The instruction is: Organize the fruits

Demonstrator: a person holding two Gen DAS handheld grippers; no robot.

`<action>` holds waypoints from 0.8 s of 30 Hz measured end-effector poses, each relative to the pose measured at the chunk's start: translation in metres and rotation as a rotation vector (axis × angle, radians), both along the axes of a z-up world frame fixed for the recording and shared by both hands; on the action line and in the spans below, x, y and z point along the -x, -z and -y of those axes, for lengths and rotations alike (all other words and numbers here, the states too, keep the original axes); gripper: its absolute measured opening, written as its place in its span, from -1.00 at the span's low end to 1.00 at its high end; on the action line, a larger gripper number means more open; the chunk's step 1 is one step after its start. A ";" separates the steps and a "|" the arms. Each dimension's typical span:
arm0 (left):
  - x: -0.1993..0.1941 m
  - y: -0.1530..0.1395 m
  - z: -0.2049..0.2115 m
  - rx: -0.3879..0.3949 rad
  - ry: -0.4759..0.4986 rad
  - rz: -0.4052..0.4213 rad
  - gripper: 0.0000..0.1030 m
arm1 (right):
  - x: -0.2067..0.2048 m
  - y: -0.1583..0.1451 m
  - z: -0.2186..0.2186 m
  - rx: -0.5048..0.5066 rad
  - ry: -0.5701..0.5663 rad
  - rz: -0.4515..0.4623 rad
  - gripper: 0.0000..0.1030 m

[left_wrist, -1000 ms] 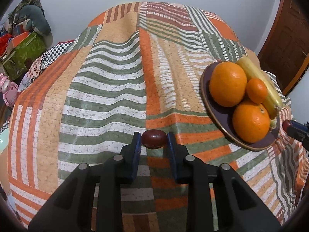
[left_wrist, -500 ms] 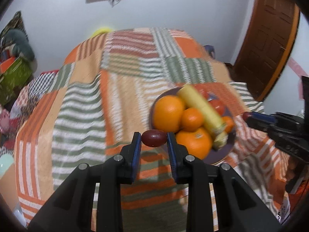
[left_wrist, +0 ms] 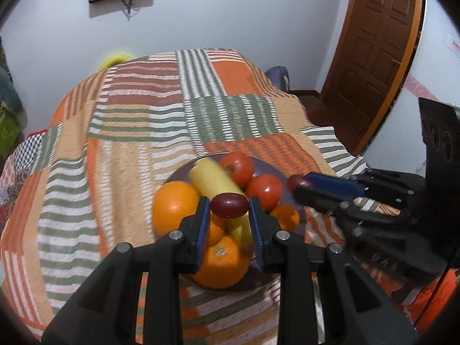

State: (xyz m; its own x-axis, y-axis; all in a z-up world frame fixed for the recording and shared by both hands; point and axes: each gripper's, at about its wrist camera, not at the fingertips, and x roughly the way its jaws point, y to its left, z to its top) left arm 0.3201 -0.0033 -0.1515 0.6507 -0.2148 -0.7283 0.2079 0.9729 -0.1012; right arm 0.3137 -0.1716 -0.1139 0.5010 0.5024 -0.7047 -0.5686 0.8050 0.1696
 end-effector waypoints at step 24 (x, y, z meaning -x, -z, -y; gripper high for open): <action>-0.010 0.015 0.011 0.010 -0.003 -0.035 -0.27 | -0.009 0.029 -0.002 0.017 -0.024 -0.083 -0.51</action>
